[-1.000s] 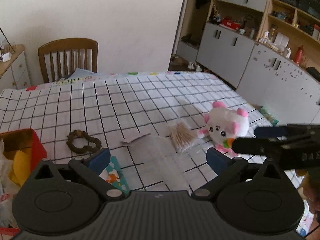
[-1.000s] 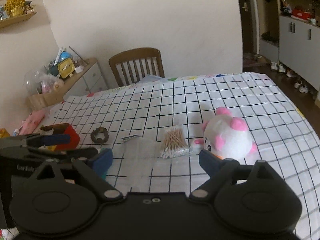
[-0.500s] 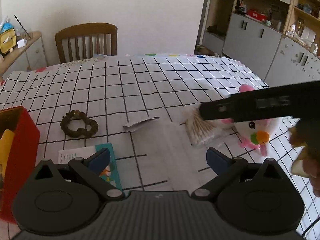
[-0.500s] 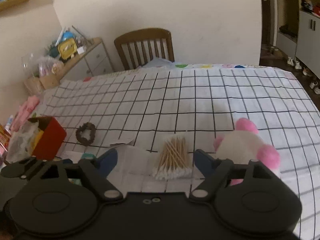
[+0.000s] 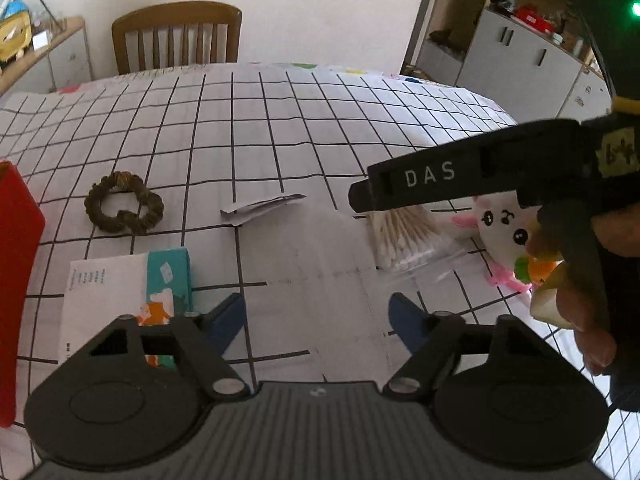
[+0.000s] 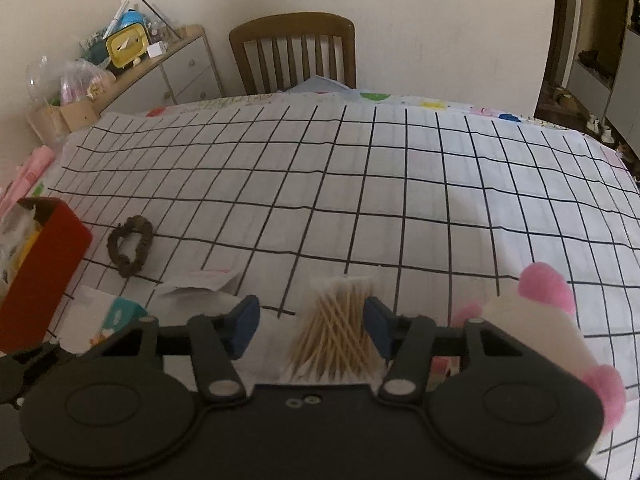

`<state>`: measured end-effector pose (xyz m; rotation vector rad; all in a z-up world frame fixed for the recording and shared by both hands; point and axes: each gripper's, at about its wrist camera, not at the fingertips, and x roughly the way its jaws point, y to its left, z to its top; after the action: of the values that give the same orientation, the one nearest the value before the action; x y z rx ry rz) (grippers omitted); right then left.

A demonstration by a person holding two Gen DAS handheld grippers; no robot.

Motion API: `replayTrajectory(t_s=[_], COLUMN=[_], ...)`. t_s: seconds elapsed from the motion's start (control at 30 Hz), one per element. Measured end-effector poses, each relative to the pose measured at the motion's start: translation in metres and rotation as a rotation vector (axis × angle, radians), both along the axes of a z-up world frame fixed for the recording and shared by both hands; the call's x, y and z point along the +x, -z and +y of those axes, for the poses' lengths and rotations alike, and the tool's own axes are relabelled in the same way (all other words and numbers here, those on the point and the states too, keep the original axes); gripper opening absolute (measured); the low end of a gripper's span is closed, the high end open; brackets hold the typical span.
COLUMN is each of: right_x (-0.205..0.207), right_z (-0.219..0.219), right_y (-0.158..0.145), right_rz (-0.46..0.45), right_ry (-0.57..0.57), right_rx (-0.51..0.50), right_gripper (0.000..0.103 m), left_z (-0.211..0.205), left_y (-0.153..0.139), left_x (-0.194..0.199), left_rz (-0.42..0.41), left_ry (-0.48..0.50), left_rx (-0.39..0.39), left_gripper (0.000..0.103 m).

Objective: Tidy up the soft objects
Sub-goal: 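Grasp the white tissue with the left gripper while the right gripper grasps the cotton swabs, then lift and carry the tissue and cotton swabs over the tin box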

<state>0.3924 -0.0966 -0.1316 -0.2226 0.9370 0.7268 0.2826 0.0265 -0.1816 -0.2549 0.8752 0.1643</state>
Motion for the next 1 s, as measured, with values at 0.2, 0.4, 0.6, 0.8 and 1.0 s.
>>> replayTrajectory(t_s=[0.2, 0.4, 0.6, 0.8, 1.0], right_x=[0.007, 0.006, 0.003, -0.003, -0.014], right_z=[0.000, 0.000, -0.005, -0.014, -0.028], right_y=[0.007, 0.007, 0.005, -0.003, -0.017], right_rz=[-0.007, -0.035, -0.056, -0.065, -0.074], right_ry=[0.015, 0.009, 0.009, 0.029, 0.053], right_rx=[-0.009, -0.021, -0.008, 0.018, 0.057], right_gripper=[0.043, 0.033, 0.019, 0.017, 0.016], left_z=[-0.001, -0.002, -0.003, -0.007, -0.010], left_y=[0.002, 0.001, -0.001, -0.008, -0.019], left_x=[0.005, 0.006, 0.004, -0.002, -0.014], left_rz=[0.017, 0.020, 0.032, 0.024, 0.017], left_ry=[0.008, 0.024, 0.046, 0.076, 0.081], left_rx=[0.006, 0.006, 0.006, 0.008, -0.006], left_gripper=[0.057, 0.032, 0.020, 0.015, 0.014])
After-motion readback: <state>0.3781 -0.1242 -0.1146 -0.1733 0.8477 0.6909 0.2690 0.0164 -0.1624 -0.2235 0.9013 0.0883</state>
